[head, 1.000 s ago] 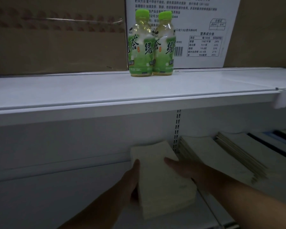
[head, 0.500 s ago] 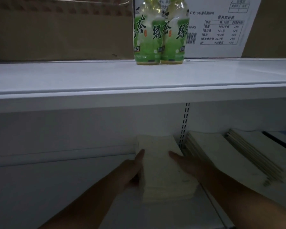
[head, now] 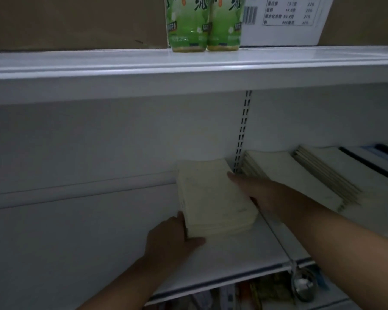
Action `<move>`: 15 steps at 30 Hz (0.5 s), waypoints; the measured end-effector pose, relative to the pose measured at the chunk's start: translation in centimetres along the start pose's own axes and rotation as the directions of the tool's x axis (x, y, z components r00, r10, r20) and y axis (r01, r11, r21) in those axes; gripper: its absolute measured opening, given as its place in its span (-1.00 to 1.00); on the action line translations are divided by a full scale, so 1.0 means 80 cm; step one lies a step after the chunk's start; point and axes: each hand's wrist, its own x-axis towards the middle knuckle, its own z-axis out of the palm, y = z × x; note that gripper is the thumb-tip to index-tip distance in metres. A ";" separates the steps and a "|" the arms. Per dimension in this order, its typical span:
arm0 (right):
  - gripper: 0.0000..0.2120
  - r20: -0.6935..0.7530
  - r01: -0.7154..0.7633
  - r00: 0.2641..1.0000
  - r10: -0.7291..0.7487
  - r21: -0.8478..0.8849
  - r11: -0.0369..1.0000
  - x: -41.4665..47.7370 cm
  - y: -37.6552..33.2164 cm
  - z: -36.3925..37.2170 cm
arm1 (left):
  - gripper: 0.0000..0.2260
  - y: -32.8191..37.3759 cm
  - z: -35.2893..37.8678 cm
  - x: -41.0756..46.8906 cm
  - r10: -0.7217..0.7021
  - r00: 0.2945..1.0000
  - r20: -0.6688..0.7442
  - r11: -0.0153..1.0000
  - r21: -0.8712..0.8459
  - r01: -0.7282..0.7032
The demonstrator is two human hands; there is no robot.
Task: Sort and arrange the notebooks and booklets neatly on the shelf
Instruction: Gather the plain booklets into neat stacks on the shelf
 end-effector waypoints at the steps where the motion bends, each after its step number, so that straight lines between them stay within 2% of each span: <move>1: -0.28 -0.015 0.009 1.000 -0.009 0.017 1.000 0.001 0.006 -0.003 | -0.45 0.002 0.000 -0.001 0.000 1.000 -0.014 1.000 0.003 0.000; 4: -0.40 -0.069 -0.001 0.998 0.009 0.113 0.994 -0.001 0.022 -0.008 | -0.45 0.006 0.002 -0.003 -0.003 0.999 -0.035 1.000 -0.009 0.002; 6: -0.52 -0.089 -0.003 0.996 0.020 0.185 0.983 -0.003 0.032 -0.010 | -0.49 0.007 -0.001 -0.003 -0.031 0.999 0.022 0.998 -0.053 0.033; 8: -0.60 -0.094 0.016 0.996 0.009 0.266 0.964 -0.003 0.041 -0.009 | -0.63 0.007 -0.007 0.000 -0.035 0.995 0.096 0.983 -0.176 0.051; 9: -0.62 -0.091 0.020 0.996 0.005 0.272 0.962 -0.005 0.044 -0.006 | -0.70 0.005 -0.009 0.003 -0.028 0.988 0.152 0.946 -0.317 0.075; 10: -0.62 -0.102 0.024 0.995 0.004 0.274 0.962 0.003 0.049 -0.005 | -0.72 0.004 -0.013 0.004 -0.025 0.972 0.233 0.848 -0.510 0.145; 12: -0.61 -0.128 0.043 0.992 -0.008 0.276 0.960 0.007 0.054 -0.001 | -0.84 0.006 -0.023 0.004 -0.057 0.968 0.246 0.462 -0.853 0.244; 13: -0.63 -0.140 0.050 0.990 -0.011 0.282 0.958 0.006 0.053 0.002 | -0.96 0.011 -0.028 0.007 -0.080 0.966 0.247 0.236 -0.937 0.259; 15: -0.65 -0.156 0.053 0.988 -0.007 0.292 0.955 0.011 0.056 0.003 | -0.70 0.020 -0.029 0.019 -0.091 0.947 0.308 -0.038 -0.951 0.305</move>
